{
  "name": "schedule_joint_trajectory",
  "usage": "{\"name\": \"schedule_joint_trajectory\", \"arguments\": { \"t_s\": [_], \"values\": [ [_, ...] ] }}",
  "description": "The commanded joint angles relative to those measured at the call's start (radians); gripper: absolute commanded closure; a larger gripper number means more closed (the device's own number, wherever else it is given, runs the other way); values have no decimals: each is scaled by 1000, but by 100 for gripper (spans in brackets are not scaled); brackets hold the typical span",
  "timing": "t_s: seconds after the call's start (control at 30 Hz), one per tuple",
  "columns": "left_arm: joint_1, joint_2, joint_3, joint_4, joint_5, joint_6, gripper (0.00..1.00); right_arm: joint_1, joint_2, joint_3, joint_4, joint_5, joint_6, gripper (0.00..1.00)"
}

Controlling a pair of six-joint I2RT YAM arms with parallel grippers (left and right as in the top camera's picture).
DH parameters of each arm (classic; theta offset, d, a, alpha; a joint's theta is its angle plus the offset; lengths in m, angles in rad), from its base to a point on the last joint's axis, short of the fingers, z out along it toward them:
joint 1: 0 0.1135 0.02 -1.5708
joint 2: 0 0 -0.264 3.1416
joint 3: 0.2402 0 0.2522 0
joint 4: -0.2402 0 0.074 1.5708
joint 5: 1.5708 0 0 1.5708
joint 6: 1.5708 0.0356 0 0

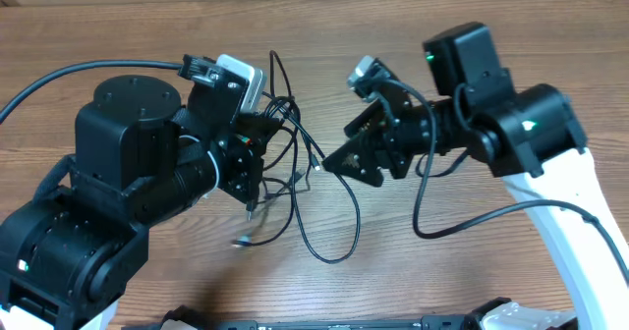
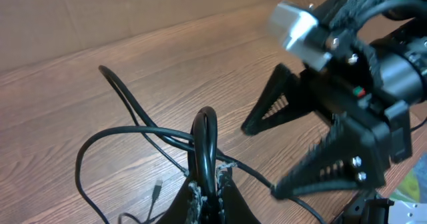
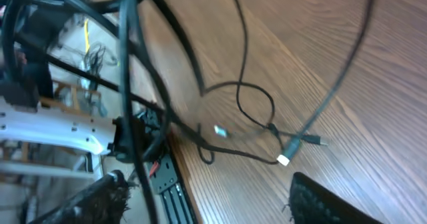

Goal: Untangle cables

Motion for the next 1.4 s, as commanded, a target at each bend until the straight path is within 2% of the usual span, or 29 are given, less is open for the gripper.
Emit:
{"name": "schedule_joint_trajectory", "arguments": {
  "t_s": [0.0,0.2,0.3,0.33,0.4,0.6,0.8,1.0,1.37],
  "values": [
    [10,4,2,6,16,-10,96,31,2,24,14,-27,-8,24],
    [10,17,2,6,17,-11,96,53,3,24,52,-29,14,26],
    [10,21,2,6,17,-11,96,53,3,24,57,-44,14,41],
    [10,22,2,7,17,-11,96,53,4,24,60,-46,14,53],
    [10,23,2,7,16,-11,96,53,5,24,64,-46,14,96],
    [10,23,2,-2,16,-10,96,51,7,24,92,-15,16,96],
    [10,22,2,-36,-9,-10,96,-4,2,25,141,162,103,96],
    [10,21,2,-59,-27,-10,96,-124,-21,25,167,180,160,96],
    [10,21,2,-66,-30,-9,96,-423,-96,25,222,225,414,96]
  ]
}}
